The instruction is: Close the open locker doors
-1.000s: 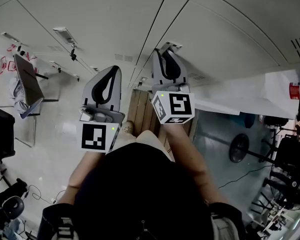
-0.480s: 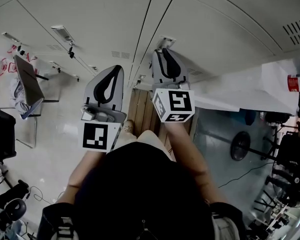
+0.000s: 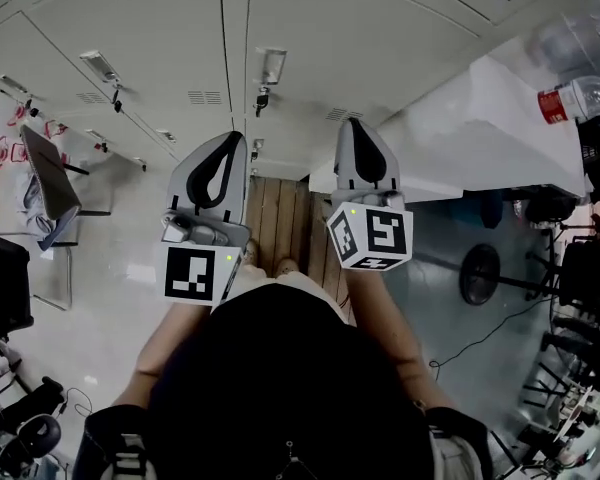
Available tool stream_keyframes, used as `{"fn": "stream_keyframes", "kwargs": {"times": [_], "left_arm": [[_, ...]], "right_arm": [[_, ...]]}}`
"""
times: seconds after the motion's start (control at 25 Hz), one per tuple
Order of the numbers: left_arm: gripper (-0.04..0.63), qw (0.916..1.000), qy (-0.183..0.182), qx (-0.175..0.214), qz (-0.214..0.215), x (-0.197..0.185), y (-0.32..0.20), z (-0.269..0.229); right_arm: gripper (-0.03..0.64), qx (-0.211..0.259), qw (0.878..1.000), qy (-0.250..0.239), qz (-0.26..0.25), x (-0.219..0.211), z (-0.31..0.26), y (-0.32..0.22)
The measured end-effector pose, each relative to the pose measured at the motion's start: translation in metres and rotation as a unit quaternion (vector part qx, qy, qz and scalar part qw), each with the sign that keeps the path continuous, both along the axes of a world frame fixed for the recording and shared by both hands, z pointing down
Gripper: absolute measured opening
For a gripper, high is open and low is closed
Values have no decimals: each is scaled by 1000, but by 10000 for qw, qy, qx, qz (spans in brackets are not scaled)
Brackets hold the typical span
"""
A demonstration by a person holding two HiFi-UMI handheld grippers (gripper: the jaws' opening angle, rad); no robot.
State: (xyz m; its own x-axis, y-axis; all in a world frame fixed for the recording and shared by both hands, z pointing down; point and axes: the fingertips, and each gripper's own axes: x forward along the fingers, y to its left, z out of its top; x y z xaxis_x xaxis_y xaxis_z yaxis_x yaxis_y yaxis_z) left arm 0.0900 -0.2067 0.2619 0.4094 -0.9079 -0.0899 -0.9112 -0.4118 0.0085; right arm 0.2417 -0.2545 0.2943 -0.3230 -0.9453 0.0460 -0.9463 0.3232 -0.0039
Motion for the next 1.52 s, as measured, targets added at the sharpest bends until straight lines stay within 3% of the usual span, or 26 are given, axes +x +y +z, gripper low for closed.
{"fn": "stream_keyframes", "kwargs": {"times": [0.2, 0.52, 0.96, 1.32, 1.52], "left_arm": [[2, 9995, -69, 182, 266, 46, 28, -10], [2, 9987, -263, 246, 371, 105, 78, -14], [2, 9978, -415, 484, 153, 141, 150, -10], [2, 9966, -500, 644, 138, 154, 159, -19], [2, 9970, -512, 542, 195, 159, 158, -16]], "right_arm": [[2, 433, 9973, 442, 403, 61, -26, 56], [2, 751, 9928, 815, 466, 111, -41, 139], [2, 1194, 9908, 586, 238, 140, -45, 196], [0, 1143, 9920, 525, 126, 150, -43, 204], [1, 1175, 9917, 504, 93, 147, -42, 204]]}}
